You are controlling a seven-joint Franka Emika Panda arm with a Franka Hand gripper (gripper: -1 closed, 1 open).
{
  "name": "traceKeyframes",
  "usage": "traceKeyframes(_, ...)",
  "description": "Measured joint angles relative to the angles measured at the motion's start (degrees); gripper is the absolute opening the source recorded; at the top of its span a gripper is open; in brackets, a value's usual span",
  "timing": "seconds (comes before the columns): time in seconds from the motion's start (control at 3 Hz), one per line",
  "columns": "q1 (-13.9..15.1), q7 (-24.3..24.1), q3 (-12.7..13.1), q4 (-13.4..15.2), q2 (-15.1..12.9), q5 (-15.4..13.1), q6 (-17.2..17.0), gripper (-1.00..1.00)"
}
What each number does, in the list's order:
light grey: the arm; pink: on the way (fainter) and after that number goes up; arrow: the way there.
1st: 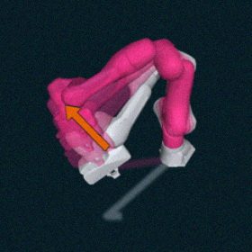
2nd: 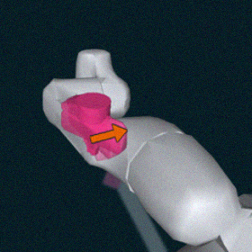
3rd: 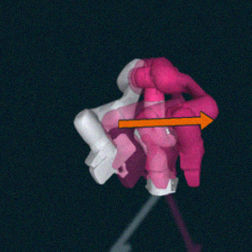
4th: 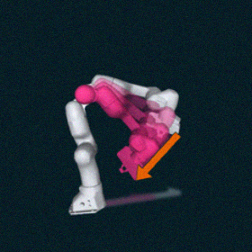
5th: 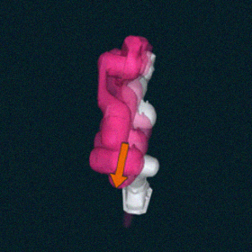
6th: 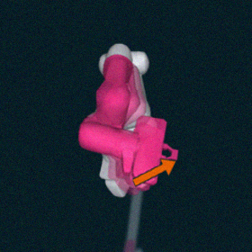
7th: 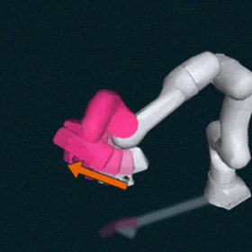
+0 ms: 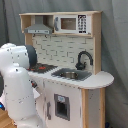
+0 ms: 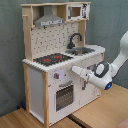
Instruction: Play with the kitchen
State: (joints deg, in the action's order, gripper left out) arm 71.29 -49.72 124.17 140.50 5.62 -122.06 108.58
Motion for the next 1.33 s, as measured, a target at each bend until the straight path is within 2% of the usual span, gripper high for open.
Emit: traceKeyframes(1.33,0.0,26.0,0.1,0.0,0.2,0.0,-0.2,-1.00)
